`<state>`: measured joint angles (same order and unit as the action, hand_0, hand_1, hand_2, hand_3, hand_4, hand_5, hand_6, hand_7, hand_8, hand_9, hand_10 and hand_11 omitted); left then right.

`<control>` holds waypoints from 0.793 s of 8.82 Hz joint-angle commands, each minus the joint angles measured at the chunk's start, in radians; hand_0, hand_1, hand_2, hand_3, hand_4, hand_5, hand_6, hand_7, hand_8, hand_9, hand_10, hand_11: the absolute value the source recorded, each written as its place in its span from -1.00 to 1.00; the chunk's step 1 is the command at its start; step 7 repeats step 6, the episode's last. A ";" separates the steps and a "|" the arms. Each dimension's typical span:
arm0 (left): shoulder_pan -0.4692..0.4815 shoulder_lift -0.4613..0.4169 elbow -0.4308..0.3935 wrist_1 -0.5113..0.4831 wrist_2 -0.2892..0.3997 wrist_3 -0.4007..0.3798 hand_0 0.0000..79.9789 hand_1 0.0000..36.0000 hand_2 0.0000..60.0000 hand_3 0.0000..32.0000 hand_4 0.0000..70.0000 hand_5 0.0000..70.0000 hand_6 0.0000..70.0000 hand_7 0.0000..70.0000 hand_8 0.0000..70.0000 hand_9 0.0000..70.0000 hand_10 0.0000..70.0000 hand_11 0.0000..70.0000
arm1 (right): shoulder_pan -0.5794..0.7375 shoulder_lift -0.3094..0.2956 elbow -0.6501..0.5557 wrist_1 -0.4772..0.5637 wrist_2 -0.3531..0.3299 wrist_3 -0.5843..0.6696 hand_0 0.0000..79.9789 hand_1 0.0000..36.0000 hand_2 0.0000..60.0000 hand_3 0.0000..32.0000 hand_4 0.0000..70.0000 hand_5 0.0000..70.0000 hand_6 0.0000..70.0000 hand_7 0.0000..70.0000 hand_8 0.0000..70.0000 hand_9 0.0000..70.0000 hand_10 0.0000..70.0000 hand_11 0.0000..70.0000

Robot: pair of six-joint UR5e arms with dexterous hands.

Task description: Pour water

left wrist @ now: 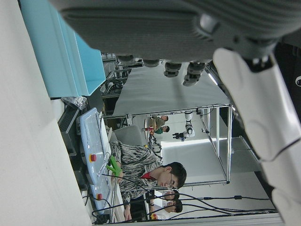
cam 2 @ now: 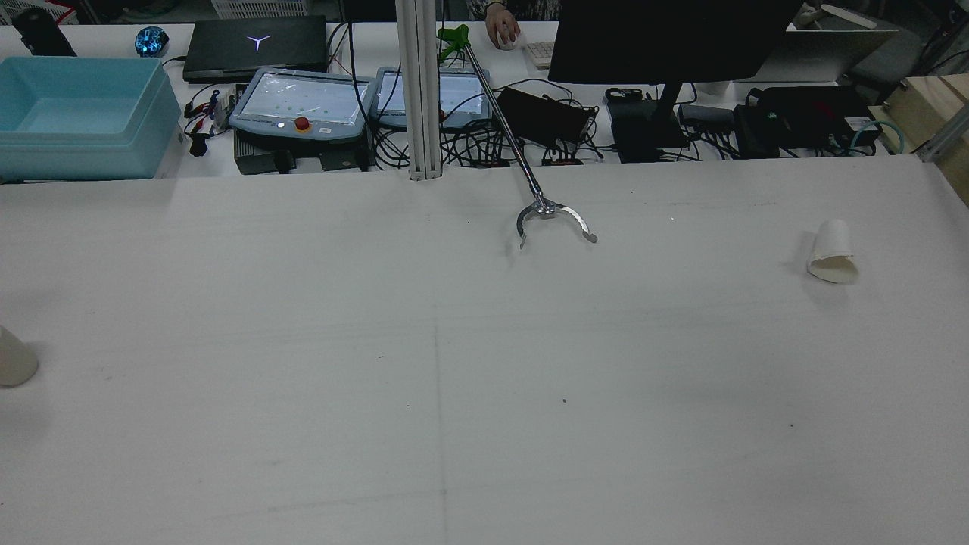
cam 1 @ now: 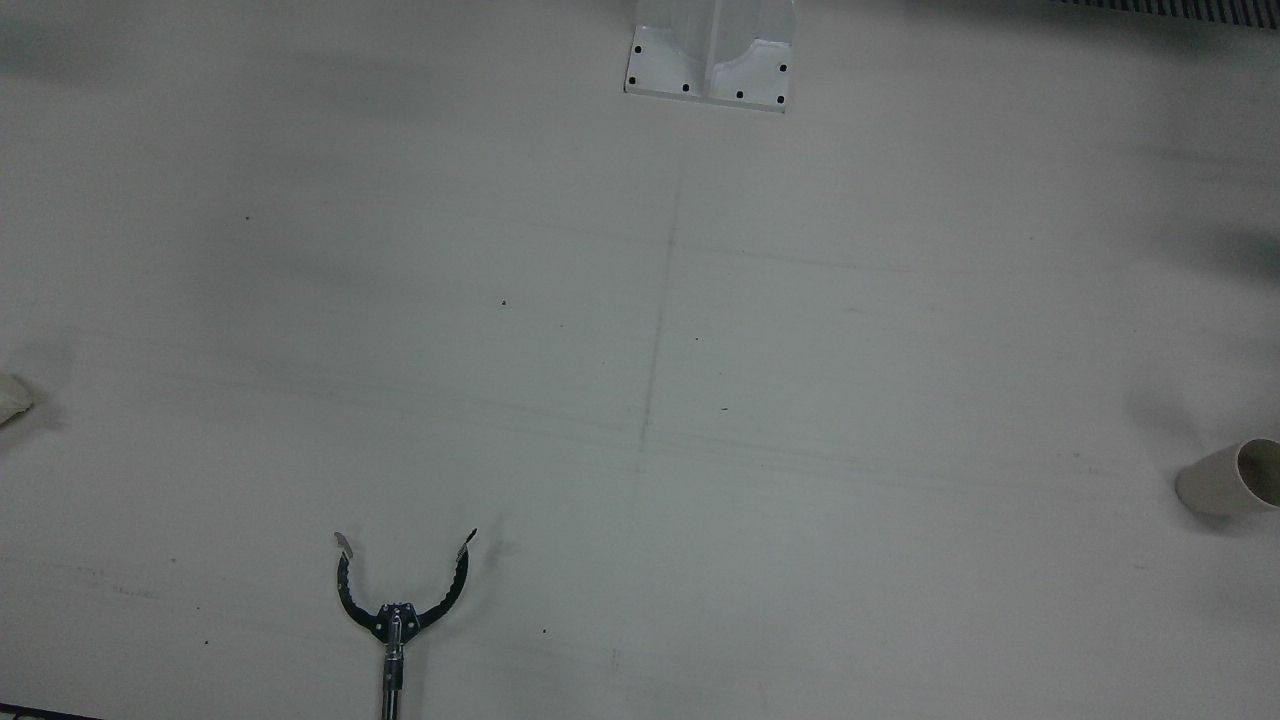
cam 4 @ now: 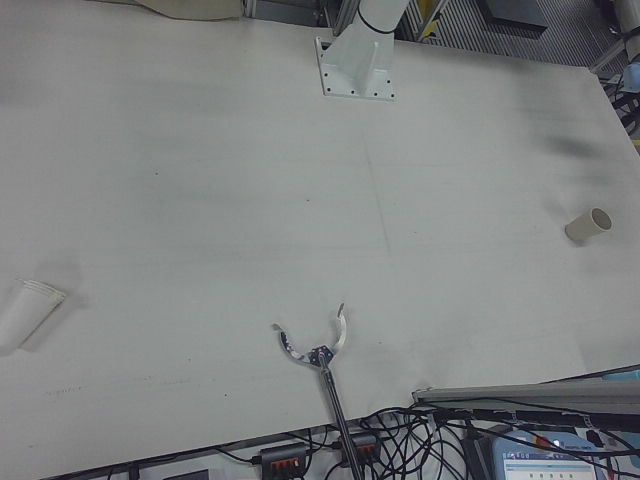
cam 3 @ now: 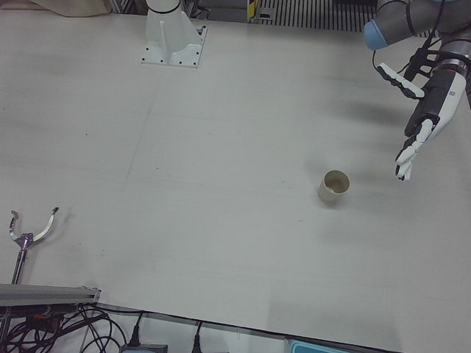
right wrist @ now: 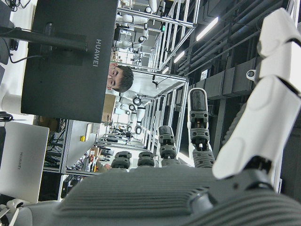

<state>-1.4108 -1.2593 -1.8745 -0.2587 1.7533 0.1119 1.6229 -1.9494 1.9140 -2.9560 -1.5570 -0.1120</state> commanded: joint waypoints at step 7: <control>0.006 0.041 -0.009 -0.020 0.000 -0.008 0.21 -0.61 -1.00 -1.00 -0.81 -0.74 -0.97 -0.81 -1.00 -1.00 -1.00 -0.97 | -0.003 -0.002 0.002 -0.002 0.000 0.002 0.17 -0.22 -0.33 -1.00 -0.28 -0.29 -0.62 -0.48 -0.91 -0.81 -0.88 -0.80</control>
